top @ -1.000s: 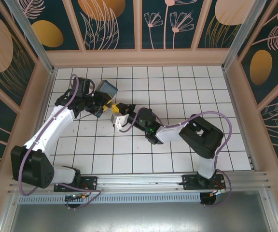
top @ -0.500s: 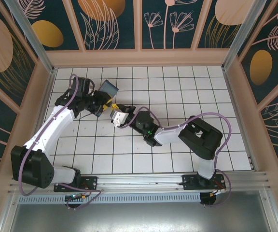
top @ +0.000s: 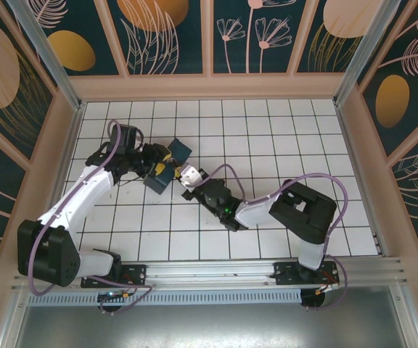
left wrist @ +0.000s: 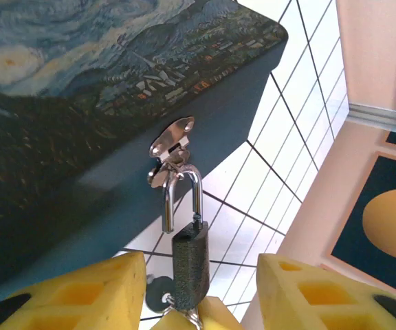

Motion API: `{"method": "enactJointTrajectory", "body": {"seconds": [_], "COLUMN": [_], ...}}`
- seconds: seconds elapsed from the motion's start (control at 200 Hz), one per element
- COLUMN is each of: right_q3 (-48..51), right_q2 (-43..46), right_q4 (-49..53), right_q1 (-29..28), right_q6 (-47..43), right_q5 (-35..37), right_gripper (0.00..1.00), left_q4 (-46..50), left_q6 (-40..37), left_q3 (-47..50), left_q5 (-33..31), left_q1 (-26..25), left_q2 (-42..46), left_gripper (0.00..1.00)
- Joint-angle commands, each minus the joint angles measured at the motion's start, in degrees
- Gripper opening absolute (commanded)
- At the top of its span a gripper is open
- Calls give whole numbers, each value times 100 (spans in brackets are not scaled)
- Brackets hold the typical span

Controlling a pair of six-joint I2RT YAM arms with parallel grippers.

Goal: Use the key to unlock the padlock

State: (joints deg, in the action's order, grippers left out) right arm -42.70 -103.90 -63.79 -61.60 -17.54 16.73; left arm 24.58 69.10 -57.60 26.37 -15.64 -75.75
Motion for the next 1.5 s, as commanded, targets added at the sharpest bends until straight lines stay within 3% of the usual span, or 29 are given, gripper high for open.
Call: {"method": "enactJointTrajectory", "body": {"seconds": [0.0,0.18,0.455,0.696,0.921,1.141,1.321,1.406,1.491], "right_q3": [132,429,552,201,105,-218,-270,-221,-261], "right_q2": [406,474,763,719,262,93,61,4,-49], "right_q4": [-226,-344,-57,543,-1,271,646,615,657], "right_q1": [-56,114,774,1095,1077,840,826,949,1064], "right_q6": [803,1290,2763,4416,5860,6197,6203,6159,6040], "right_q5": [284,247,-1002,-1560,-1857,-1496,-1560,-1899,-2048], "right_gripper": [0,0,0,0,0,0,15,26,30], "left_q4": [-350,-185,452,177,-318,-232,-372,-411,-444], "left_q6": [23,-217,-1160,-2320,-2571,-2851,-2840,-2857,-2846], "left_q3": [70,-234,-1008,-627,-67,111,306,372,431], "left_q5": [161,-3,-723,-804,-206,-81,71,58,53], "left_q1": [15,12,138,204,182,177,190,185,195], "left_q2": [156,85,-156,-445,-638,-745,-855,-872,-905], "left_gripper": [47,51,55,61,53,43,40,40,39]}}
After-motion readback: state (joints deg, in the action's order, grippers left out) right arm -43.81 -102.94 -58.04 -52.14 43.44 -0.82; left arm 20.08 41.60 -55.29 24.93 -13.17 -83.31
